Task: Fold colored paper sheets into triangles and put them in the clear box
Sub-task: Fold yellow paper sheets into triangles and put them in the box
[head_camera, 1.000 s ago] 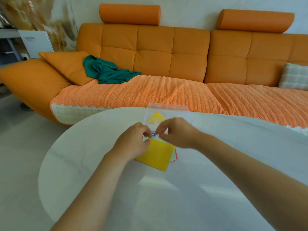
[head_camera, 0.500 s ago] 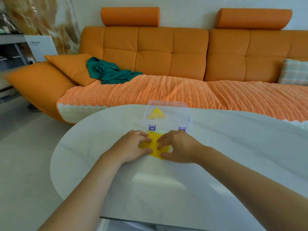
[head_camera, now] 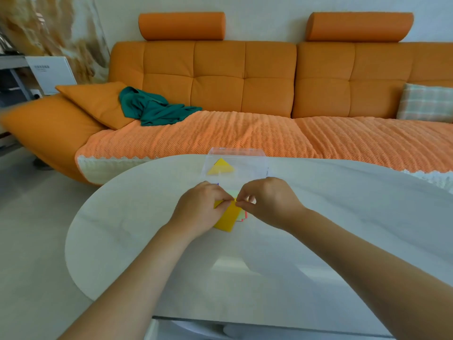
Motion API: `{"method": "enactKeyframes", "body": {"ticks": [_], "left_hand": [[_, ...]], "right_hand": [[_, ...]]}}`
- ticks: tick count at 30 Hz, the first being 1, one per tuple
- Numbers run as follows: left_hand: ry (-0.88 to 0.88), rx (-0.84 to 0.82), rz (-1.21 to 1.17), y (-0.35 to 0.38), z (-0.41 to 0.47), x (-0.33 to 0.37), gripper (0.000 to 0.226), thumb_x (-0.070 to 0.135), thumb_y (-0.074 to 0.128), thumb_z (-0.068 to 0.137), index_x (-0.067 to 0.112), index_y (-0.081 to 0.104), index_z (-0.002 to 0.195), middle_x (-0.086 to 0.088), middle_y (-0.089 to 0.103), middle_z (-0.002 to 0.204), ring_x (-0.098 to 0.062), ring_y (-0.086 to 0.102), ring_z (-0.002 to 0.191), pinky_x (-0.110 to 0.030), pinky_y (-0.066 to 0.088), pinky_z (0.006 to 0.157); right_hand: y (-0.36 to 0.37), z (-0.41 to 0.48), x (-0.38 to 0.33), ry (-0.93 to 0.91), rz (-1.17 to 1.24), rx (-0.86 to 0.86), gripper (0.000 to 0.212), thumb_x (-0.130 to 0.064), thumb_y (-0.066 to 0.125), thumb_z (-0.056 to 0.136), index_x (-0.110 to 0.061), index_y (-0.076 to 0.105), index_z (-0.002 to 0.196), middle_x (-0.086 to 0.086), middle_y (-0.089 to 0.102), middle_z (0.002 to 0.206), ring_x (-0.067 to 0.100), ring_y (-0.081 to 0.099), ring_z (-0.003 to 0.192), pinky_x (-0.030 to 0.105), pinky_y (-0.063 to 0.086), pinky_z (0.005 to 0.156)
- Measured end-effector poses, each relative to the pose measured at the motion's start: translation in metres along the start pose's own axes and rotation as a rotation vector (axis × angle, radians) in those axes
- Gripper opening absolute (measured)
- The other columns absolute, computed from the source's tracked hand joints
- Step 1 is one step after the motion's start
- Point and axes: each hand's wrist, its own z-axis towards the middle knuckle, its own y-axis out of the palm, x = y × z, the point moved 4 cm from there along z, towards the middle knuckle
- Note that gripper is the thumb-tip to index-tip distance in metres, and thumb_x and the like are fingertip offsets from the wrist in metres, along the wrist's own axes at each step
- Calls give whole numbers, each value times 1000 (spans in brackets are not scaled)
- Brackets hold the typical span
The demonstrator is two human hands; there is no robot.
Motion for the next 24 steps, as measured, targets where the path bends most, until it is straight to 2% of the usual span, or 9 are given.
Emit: {"method": "enactKeyframes", "body": {"ticks": [4, 8, 11, 13, 16, 18, 19, 22, 24], "left_hand": [[-16, -38, -200, 17, 1, 31, 13, 26, 68, 92, 32, 79, 96, 15, 72, 91, -10, 62, 92, -36, 51, 83], [138, -143, -95, 46, -2, 62, 20, 33, 62, 88, 26, 79, 96, 11, 73, 95, -13, 59, 94, -38, 53, 79], [198, -248, 3, 63, 0, 84, 18, 32, 61, 92, 28, 77, 100, 9, 71, 98, -15, 59, 96, -33, 50, 79], [227, -225, 15, 69, 1, 93, 20, 40, 59, 92, 30, 76, 99, 10, 71, 98, -14, 60, 93, -28, 47, 75], [236, -208, 23, 75, 3, 95, 19, 38, 59, 88, 35, 75, 99, 15, 70, 99, -7, 58, 94, -28, 48, 77], [240, -224, 4, 78, 5, 96, 17, 38, 61, 85, 35, 75, 94, 18, 70, 96, -4, 58, 93, -30, 51, 78], [237, -226, -13, 79, 6, 96, 17, 39, 61, 83, 34, 75, 91, 18, 70, 93, -3, 59, 91, -30, 52, 76], [225, -241, -96, 79, 8, 98, 13, 37, 65, 79, 32, 75, 85, 18, 70, 88, 0, 60, 84, -28, 53, 73], [227, -244, -127, 79, 9, 98, 12, 36, 65, 79, 30, 74, 84, 17, 69, 84, -2, 61, 79, -30, 53, 69]], "right_hand": [[-19, -27, 22, 69, 101, -15, 9, -29, 80, 78, -25, 76, 86, -13, 74, 86, 11, 68, 80, 30, 50, 77], [-31, -61, 49, 160, 32, -80, 13, -43, 81, 76, -31, 77, 80, -15, 75, 83, 11, 66, 71, 32, 46, 82], [-36, -82, 58, 228, 3, -195, 42, -71, 66, 69, -31, 75, 76, -14, 72, 77, 7, 65, 73, 30, 48, 81], [-37, -92, 67, 358, 158, -290, 54, -80, 59, 64, -30, 73, 77, -12, 71, 79, 4, 65, 78, 28, 52, 76], [-39, -96, 88, 527, 361, -254, 33, -63, 62, 82, -32, 72, 77, -11, 70, 83, 7, 63, 82, 30, 52, 76], [-39, -97, 104, 574, 300, -213, 10, -41, 63, 92, -37, 70, 87, -19, 67, 90, 6, 60, 84, 26, 47, 77], [-39, -97, 110, 585, 249, -216, 8, -37, 63, 94, -37, 71, 96, -20, 64, 96, 7, 58, 88, 24, 45, 80], [-30, -97, 120, 567, 100, -296, 32, -46, 61, 94, -36, 66, 124, -8, 58, 119, 17, 49, 113, 31, 41, 98], [-25, -94, 115, 530, 31, -348, 41, -51, 57, 94, -37, 60, 132, -4, 51, 128, 19, 42, 121, 34, 36, 106]]}}
